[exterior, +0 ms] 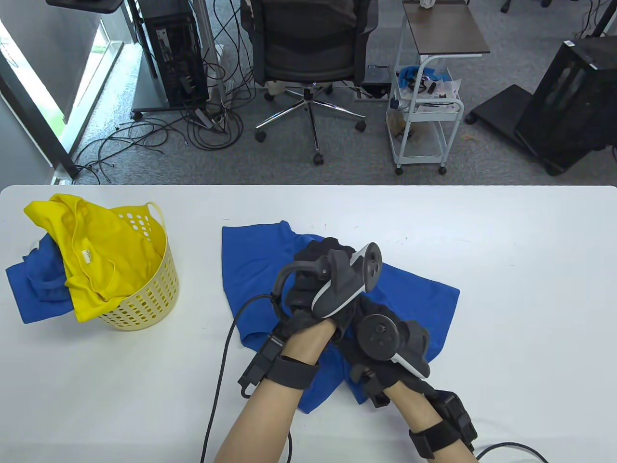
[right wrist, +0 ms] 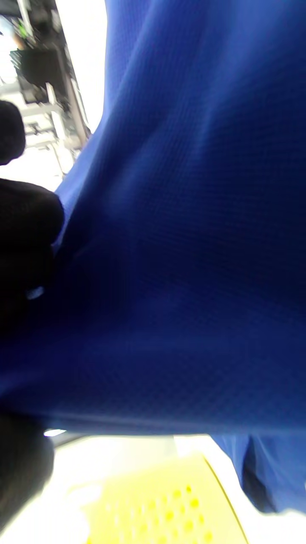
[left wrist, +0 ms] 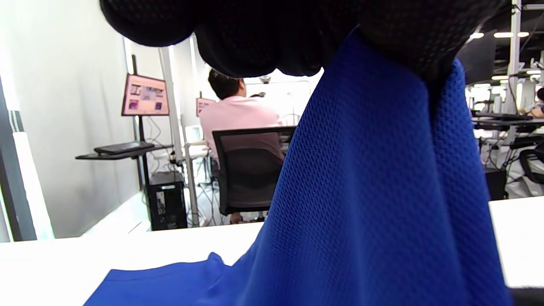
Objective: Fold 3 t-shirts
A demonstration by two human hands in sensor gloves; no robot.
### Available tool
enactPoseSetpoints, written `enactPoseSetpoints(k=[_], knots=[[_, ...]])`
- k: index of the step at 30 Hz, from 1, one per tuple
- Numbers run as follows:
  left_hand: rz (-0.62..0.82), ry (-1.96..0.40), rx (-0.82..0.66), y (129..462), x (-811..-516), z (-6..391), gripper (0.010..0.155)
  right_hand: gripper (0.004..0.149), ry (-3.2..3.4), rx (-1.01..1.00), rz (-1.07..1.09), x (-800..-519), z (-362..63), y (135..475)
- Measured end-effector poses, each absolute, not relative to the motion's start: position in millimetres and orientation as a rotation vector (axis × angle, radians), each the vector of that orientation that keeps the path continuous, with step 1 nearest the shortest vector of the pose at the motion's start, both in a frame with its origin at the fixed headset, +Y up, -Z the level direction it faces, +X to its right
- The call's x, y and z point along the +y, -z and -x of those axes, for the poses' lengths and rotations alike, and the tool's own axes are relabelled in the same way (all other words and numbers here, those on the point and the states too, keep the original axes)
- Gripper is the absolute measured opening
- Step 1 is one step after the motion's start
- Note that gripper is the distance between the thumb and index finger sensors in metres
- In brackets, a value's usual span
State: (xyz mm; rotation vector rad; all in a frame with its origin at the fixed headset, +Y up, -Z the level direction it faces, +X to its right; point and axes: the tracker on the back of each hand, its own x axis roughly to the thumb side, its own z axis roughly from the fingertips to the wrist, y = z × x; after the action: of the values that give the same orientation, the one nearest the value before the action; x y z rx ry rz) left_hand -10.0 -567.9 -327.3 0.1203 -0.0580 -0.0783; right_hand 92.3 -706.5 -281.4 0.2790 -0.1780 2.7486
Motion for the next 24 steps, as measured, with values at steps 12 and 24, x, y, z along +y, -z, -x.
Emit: enactPoseSetpoints(k=[12, 24], knots=[[-0.176, 0.035, 0.101, 318.1, -547.7, 89.0, 0.041, 0.041, -2.931, -0.132, -0.166, -721.7, -95.9, 293.6], [-0.145, 0.086, 0.208, 312.1, -559.5, 147.1, 0.040, 0.040, -3.083, -0.196, -0.279, -731.7, -80.6, 293.7]])
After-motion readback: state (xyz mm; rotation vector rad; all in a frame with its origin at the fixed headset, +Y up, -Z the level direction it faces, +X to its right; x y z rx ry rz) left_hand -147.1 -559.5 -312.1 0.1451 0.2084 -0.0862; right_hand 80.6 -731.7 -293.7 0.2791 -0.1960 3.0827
